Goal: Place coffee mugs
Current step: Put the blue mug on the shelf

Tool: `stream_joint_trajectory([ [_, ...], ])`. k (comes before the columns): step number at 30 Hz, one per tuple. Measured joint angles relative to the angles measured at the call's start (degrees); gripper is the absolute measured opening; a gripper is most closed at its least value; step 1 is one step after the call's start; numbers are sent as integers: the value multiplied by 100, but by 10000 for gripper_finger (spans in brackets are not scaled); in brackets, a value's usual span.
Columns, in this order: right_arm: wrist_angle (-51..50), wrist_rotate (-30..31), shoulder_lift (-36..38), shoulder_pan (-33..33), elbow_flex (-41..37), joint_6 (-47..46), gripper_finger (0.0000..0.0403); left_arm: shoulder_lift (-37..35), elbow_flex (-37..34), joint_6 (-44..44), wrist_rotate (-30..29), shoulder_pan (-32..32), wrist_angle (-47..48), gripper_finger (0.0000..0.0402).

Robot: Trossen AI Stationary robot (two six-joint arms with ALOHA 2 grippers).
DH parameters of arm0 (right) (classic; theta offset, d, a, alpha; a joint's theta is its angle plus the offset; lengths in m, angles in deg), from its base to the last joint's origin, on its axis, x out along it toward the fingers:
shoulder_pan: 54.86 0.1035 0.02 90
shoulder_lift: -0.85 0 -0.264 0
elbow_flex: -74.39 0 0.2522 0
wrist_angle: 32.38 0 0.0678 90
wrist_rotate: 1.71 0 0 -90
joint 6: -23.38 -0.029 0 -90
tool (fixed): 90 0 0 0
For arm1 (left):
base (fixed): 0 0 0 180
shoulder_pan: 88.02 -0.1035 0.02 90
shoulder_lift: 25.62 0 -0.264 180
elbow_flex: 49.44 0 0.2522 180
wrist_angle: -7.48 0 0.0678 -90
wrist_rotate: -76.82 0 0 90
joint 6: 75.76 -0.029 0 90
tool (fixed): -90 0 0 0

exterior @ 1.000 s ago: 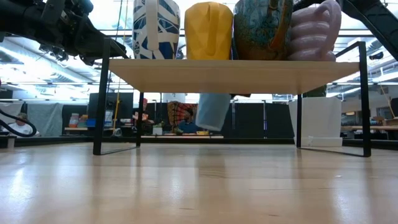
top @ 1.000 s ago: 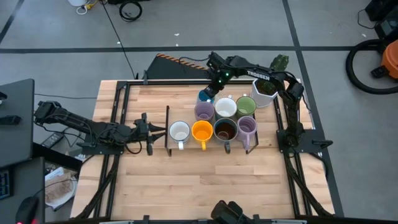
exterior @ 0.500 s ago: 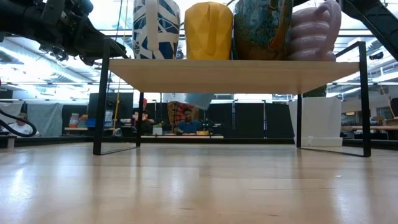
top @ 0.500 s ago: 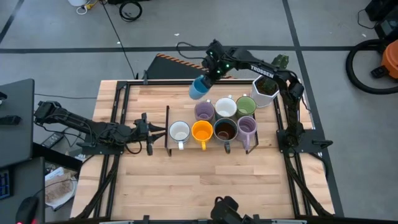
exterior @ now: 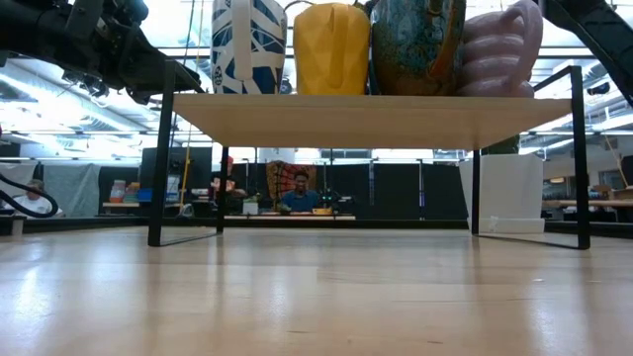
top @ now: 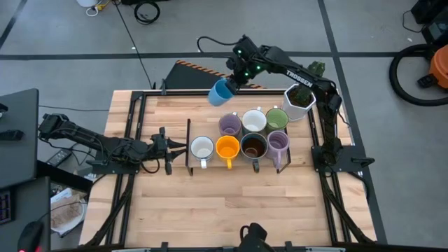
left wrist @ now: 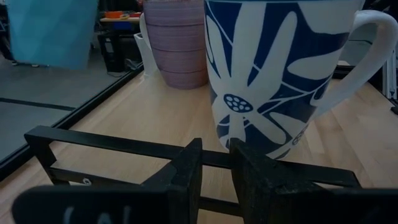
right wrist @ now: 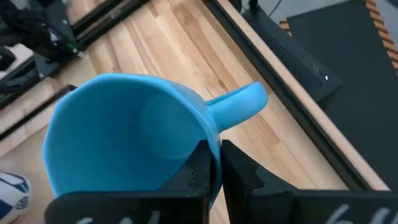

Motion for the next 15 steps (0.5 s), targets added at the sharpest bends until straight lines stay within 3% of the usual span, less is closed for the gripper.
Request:
stream_joint_trajectory([
  [15,-628,6,9,655,1147,869,23,-2,2,4,0,2,28,87],
])
